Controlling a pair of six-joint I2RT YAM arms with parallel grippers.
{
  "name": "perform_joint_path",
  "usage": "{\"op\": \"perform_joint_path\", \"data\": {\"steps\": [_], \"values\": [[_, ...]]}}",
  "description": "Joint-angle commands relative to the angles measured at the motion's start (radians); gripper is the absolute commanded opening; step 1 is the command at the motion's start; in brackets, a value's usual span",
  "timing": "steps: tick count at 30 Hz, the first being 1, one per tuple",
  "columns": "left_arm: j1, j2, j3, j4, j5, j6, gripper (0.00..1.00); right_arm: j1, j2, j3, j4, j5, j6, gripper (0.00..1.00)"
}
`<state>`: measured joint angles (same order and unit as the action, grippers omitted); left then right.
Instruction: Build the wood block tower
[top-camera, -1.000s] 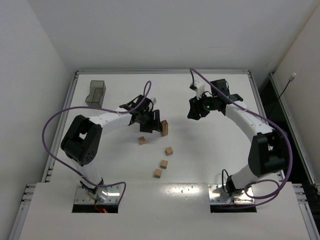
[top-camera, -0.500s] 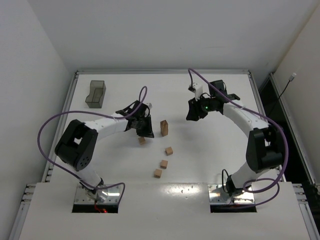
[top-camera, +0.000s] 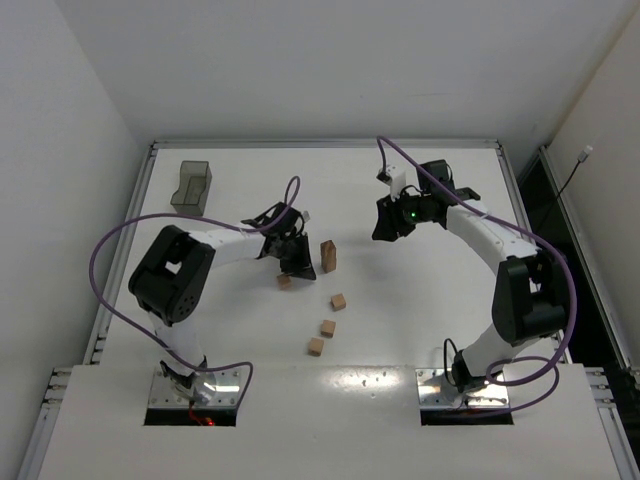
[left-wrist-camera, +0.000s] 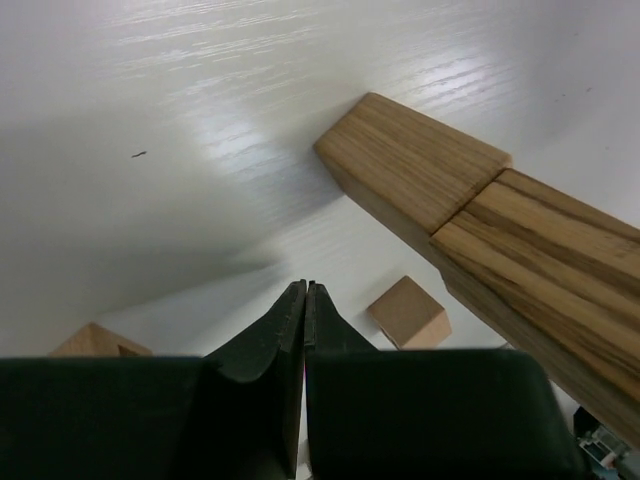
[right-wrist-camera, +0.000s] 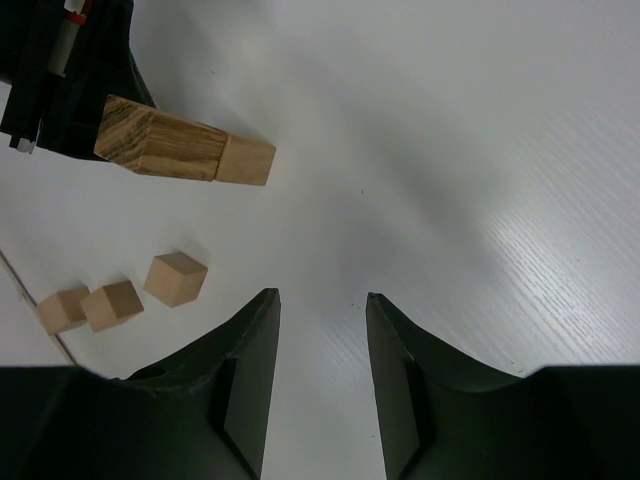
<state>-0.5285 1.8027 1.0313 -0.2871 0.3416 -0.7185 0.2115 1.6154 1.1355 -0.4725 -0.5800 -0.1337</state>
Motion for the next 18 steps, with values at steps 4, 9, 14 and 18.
{"op": "perform_joint_path", "data": {"steps": [4, 9, 14, 18], "values": [[0.039, 0.018, -0.014, 0.103, 0.103, -0.033, 0.00, -0.003, -0.025, 0.009, 0.028, -0.035, 0.014, 0.36], [0.061, 0.049, -0.014, 0.135, 0.135, -0.033, 0.00, -0.003, -0.025, 0.009, 0.028, -0.035, 0.005, 0.36], [0.070, 0.069, -0.014, 0.144, 0.166, -0.042, 0.00, -0.003, -0.025, 0.018, 0.028, -0.035, 0.005, 0.36], [0.070, 0.080, -0.014, 0.155, 0.166, -0.042, 0.00, -0.003, -0.015, 0.018, 0.028, -0.026, 0.005, 0.36]]}}
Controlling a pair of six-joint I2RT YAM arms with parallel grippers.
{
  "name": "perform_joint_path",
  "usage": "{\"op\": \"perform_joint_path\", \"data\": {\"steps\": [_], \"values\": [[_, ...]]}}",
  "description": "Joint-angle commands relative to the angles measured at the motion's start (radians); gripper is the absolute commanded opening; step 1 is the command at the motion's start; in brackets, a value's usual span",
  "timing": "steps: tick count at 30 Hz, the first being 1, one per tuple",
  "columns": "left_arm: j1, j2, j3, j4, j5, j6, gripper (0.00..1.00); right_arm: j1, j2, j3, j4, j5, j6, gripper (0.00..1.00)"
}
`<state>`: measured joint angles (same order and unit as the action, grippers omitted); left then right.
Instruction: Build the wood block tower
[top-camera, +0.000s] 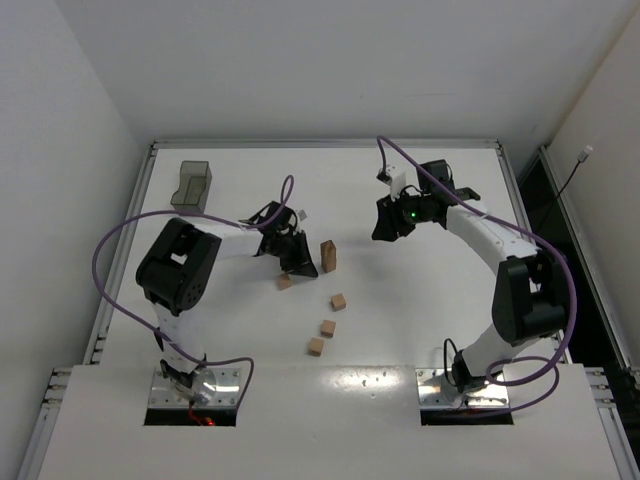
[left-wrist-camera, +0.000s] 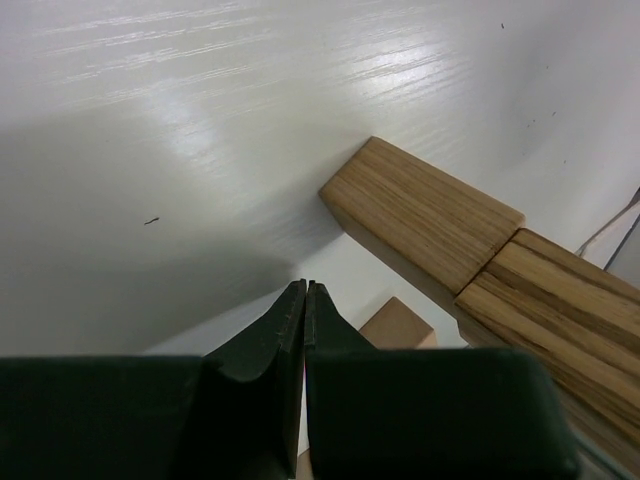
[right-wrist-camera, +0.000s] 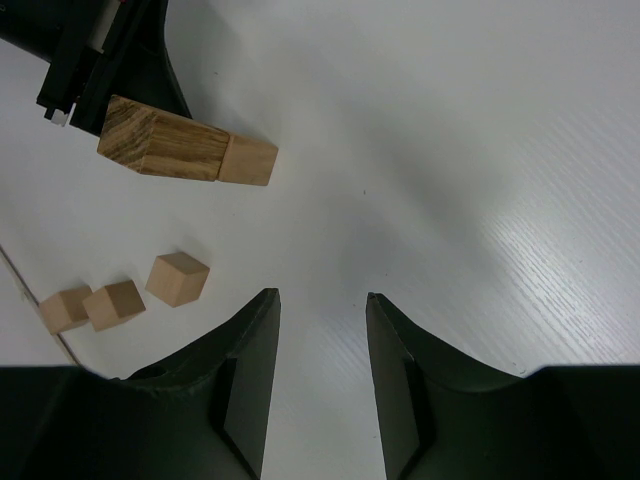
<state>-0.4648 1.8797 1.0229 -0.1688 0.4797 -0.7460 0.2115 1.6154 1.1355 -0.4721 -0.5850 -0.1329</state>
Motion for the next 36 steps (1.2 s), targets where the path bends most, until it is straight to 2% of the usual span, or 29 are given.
{"op": "perform_joint_path", "data": {"steps": [1, 36], "values": [[0.006, 0.013, -0.006, 0.037, 0.028, -0.015, 0.00, -0.003, -0.015, 0.018, 0.027, -0.021, 0.004, 0.36], [0.043, 0.110, 0.078, 0.066, 0.048, 0.004, 0.00, -0.003, 0.021, 0.027, 0.018, -0.039, 0.004, 0.36]]}}
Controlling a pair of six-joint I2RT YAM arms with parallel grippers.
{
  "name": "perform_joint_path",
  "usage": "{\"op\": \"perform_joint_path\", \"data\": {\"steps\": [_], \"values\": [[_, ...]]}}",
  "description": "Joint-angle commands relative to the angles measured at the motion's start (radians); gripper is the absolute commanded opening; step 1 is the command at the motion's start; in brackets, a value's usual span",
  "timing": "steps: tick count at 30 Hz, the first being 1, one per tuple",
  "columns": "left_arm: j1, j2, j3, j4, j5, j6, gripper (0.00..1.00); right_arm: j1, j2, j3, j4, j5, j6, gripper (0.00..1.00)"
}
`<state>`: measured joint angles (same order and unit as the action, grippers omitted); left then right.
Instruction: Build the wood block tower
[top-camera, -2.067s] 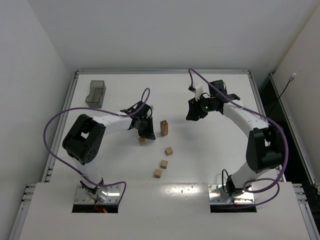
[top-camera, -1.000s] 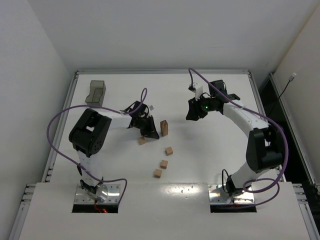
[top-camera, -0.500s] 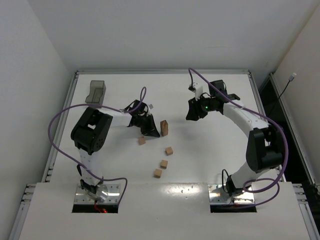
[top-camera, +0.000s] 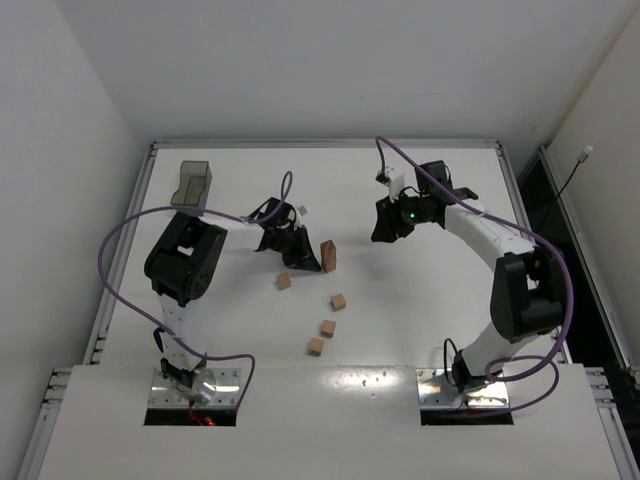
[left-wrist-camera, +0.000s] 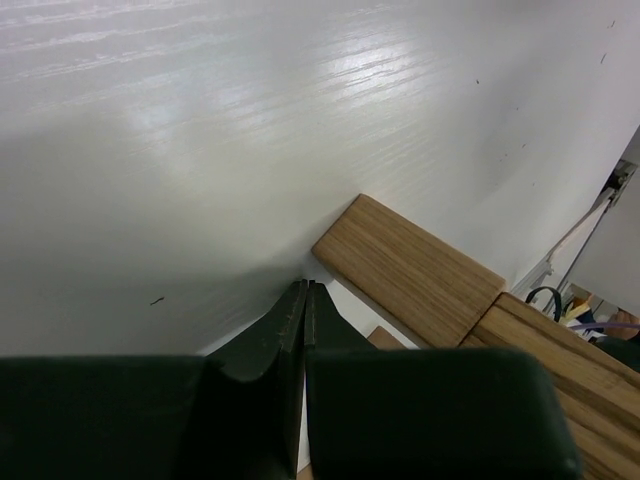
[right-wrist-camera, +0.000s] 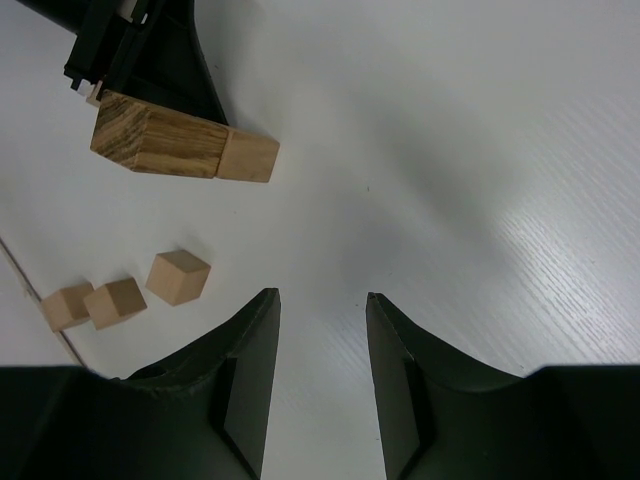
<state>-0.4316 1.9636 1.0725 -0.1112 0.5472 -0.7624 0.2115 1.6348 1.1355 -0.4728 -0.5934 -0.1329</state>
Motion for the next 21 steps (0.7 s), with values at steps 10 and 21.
{"op": "perform_joint_path", "data": {"steps": [10, 21], "values": [[0.010, 0.067, 0.069, 0.018, -0.020, 0.020, 0.00, -0.003, 0.002, 0.027, 0.019, -0.031, 0.004, 0.36], [0.019, 0.086, 0.089, 0.018, -0.020, 0.029, 0.00, -0.003, 0.011, 0.027, 0.019, -0.031, -0.005, 0.36]]}}
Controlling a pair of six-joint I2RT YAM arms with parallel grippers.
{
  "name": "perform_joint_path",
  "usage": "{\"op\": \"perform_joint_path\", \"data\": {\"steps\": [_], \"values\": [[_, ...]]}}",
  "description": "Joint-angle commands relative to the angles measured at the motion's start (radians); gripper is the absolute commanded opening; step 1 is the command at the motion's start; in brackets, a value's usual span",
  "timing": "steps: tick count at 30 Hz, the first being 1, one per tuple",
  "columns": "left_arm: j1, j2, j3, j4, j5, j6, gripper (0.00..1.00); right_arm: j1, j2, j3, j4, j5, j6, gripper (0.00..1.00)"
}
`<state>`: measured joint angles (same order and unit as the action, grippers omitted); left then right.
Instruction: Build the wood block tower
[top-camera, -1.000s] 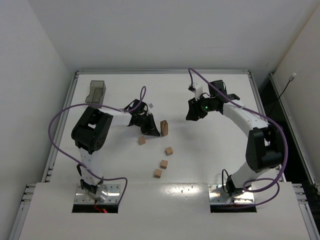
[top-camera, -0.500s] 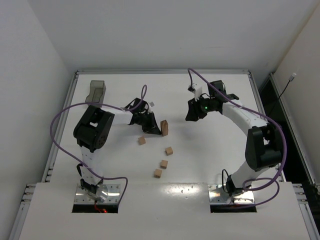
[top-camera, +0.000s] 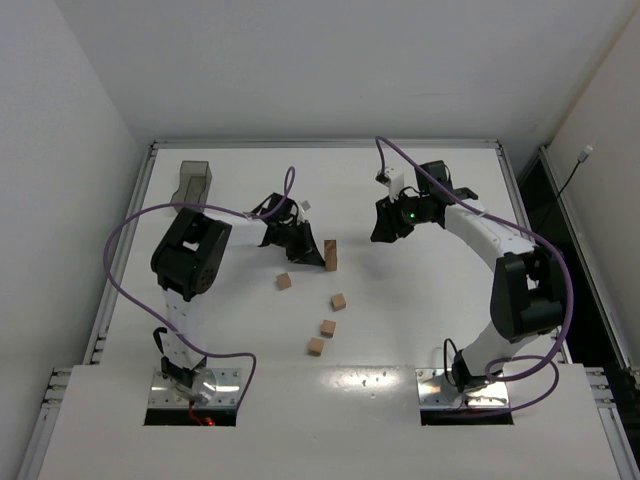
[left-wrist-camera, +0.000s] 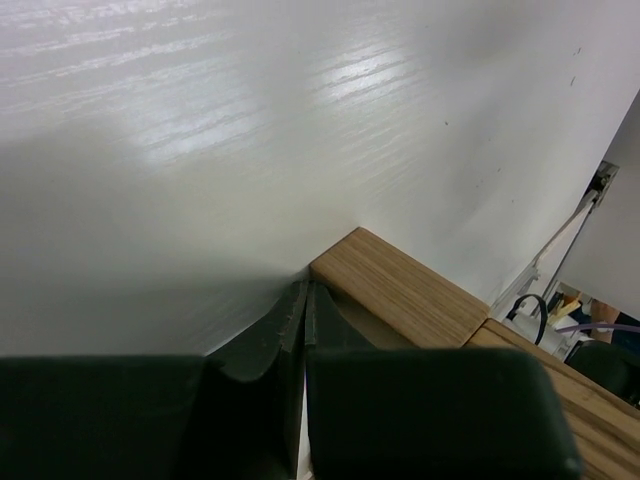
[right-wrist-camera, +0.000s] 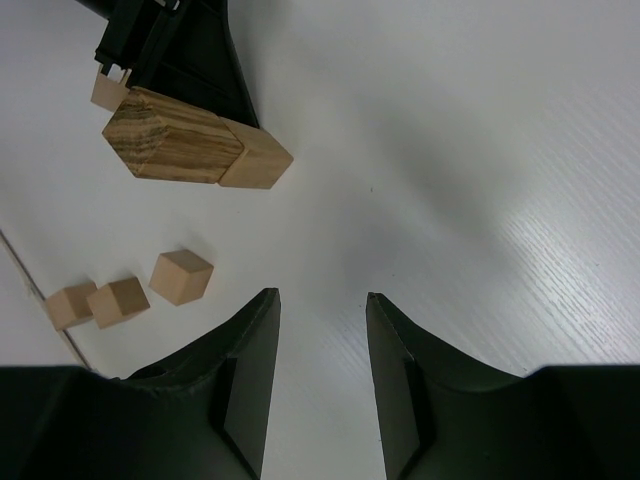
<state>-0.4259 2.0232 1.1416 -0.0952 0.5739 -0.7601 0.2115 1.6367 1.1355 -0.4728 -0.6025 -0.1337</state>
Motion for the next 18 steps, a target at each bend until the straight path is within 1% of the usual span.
{"op": "perform_joint_path", "data": {"steps": [1, 8, 11, 13, 14, 16, 18], "values": [[0.013, 0.026, 0.020, 0.002, -0.046, 0.027, 0.00, -0.003, 0.009, 0.027, 0.019, -0.022, -0.004, 0.36], [0.013, 0.035, 0.029, 0.002, -0.046, 0.036, 0.00, -0.003, 0.009, 0.027, 0.019, -0.022, -0.004, 0.36], [0.013, 0.035, 0.029, -0.008, -0.075, 0.036, 0.00, -0.003, 0.009, 0.027, 0.019, -0.022, -0.004, 0.36], [0.013, 0.008, 0.020, -0.020, -0.104, 0.045, 0.00, -0.003, 0.009, 0.027, 0.019, -0.022, -0.004, 0.36], [0.013, -0.007, -0.011, -0.020, -0.120, 0.045, 0.00, -0.003, 0.009, 0.027, 0.010, -0.022, -0.004, 0.36], [0.013, -0.073, -0.035, -0.032, -0.179, 0.054, 0.00, -0.003, -0.001, 0.027, 0.010, -0.022, -0.004, 0.36], [0.013, -0.131, -0.066, -0.044, -0.224, 0.065, 0.00, -0.003, -0.032, -0.006, 0.032, -0.003, -0.004, 0.36]]}}
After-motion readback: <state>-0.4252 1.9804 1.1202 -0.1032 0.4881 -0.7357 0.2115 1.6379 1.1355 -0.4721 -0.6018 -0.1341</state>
